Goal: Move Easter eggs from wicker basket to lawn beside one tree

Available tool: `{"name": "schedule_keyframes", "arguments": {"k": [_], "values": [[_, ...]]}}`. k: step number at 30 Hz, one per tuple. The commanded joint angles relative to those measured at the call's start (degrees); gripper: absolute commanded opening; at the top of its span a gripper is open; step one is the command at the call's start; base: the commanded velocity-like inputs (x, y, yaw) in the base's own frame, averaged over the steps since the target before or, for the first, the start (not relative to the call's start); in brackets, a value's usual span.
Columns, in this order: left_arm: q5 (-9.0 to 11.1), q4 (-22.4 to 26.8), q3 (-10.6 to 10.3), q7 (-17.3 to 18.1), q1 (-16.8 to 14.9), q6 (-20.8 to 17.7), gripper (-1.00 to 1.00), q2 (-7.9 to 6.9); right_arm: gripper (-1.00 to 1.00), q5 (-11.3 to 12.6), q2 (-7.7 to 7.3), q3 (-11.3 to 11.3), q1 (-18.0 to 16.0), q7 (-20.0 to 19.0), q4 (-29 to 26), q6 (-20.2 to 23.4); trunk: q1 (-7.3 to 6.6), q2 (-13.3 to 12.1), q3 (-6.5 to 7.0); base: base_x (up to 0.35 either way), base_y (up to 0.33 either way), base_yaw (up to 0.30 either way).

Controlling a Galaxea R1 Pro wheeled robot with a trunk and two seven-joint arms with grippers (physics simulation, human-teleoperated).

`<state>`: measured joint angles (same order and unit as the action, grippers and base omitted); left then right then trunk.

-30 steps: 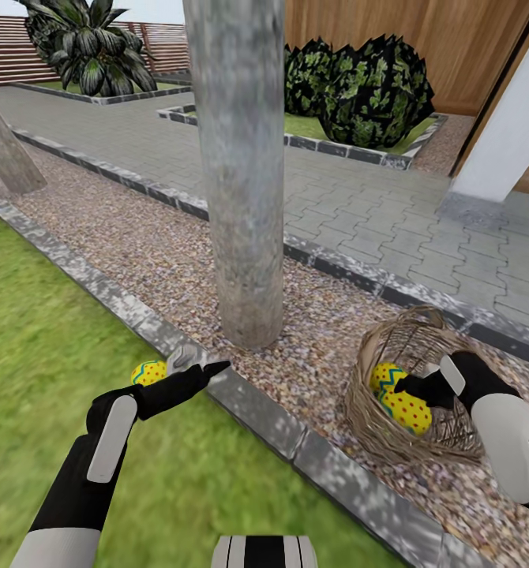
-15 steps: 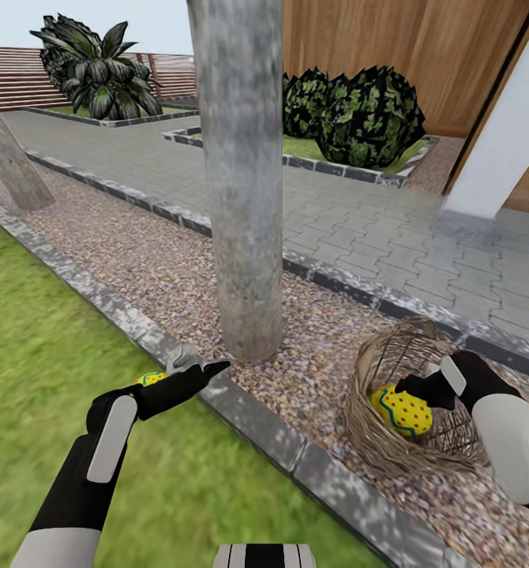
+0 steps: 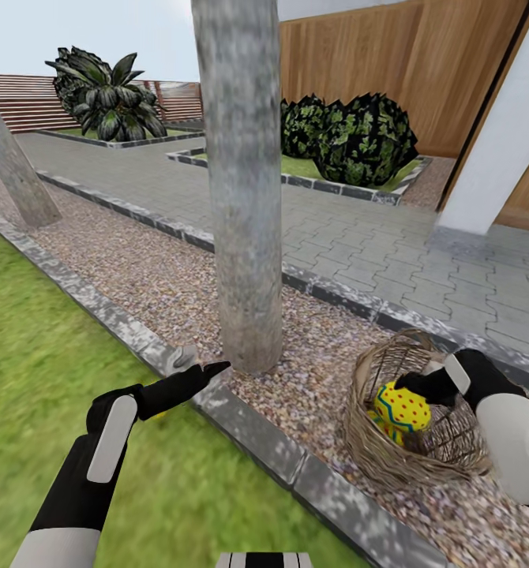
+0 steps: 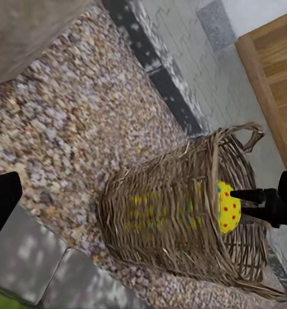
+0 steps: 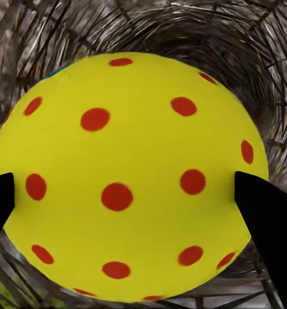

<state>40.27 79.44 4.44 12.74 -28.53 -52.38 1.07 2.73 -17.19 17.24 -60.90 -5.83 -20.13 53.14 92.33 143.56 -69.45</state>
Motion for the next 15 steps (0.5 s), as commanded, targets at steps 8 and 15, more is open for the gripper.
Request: {"name": "schedule_keyframes", "arguments": {"k": [8, 15], "values": [[-0.4, 0.0, 0.1, 0.4, 0.0, -0.4, 1.00, 0.07, -1.00, 0.1, -2.15, 0.2, 0.0, -2.1, -1.2, 1.9, -0.21, -0.1, 1.73, 0.000, 0.000, 0.000], [-0.4, 0.0, 0.1, 0.4, 0.0, -0.4, 1.00, 0.07, -1.00, 0.4, -2.47, 0.6, 1.9, -6.0, -14.6, 4.6, -0.39, -0.2, 3.28, 0.000, 0.000, 0.000]]}}
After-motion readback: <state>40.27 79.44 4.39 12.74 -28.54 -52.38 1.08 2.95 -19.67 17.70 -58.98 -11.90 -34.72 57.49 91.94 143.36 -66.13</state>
